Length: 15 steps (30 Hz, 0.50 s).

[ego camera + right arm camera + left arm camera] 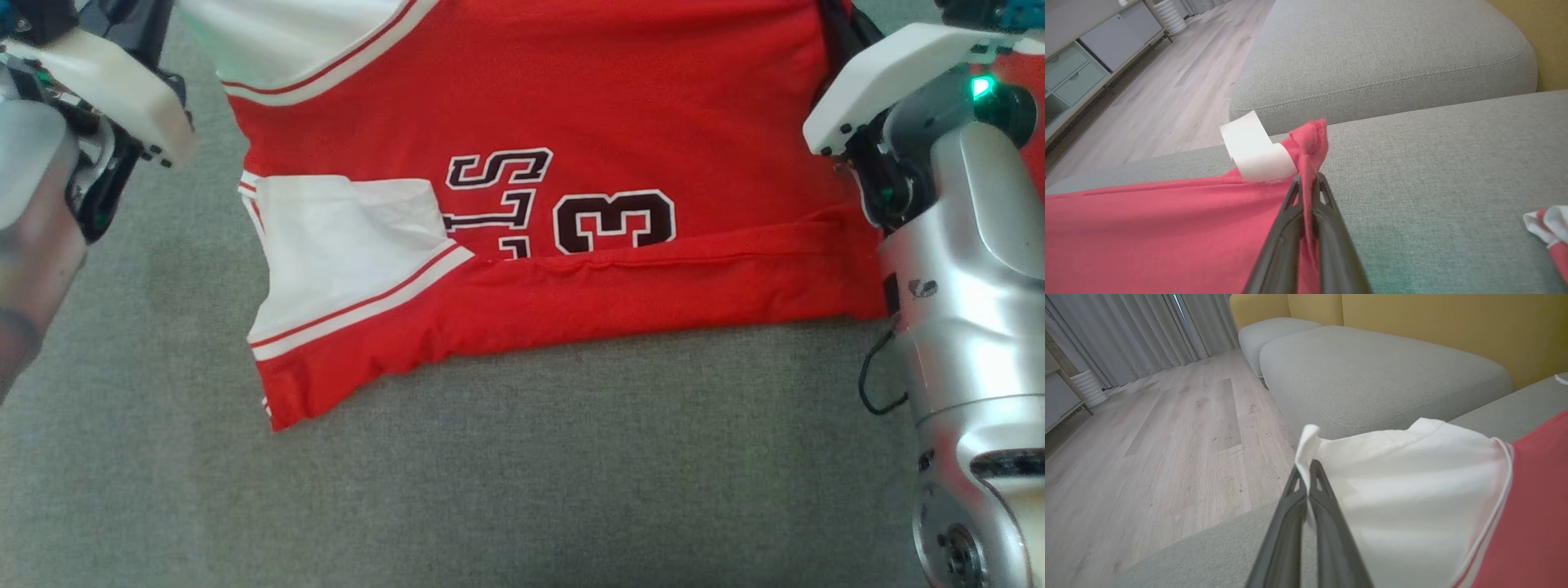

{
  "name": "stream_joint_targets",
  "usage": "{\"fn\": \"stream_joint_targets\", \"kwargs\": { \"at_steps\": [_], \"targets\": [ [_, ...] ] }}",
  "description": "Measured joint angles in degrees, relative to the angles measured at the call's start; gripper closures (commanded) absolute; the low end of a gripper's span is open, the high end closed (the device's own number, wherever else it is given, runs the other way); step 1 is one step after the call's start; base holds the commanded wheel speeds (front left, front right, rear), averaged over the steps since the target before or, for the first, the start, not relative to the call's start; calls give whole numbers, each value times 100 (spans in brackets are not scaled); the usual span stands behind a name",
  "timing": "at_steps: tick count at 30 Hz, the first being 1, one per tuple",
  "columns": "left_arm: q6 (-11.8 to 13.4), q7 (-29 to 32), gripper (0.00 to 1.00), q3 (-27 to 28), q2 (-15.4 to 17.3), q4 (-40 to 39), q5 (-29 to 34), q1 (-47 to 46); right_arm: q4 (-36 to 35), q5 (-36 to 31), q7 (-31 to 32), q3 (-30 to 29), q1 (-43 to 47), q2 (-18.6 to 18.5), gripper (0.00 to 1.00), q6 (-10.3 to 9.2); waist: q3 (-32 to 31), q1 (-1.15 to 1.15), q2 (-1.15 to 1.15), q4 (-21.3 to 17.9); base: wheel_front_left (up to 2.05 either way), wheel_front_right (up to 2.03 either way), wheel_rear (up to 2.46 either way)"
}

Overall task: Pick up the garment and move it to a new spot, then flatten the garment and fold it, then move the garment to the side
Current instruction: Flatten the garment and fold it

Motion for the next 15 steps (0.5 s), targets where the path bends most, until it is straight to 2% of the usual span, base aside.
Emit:
{"fn": "stream_joint_targets", "kwargs": {
  "at_steps": [7,15],
  "targets": [
    [0,-15,100,156,57,-586,212,285,-15,110,-62,-65,258,12,100,0,-256,0,0,111,0,0,0],
    [1,-15,100,15,576,-1378,288,1302,-587,481,245,62,1313,-127,100,0,-791,-2,0,257,0,0,0]
  ]
}}
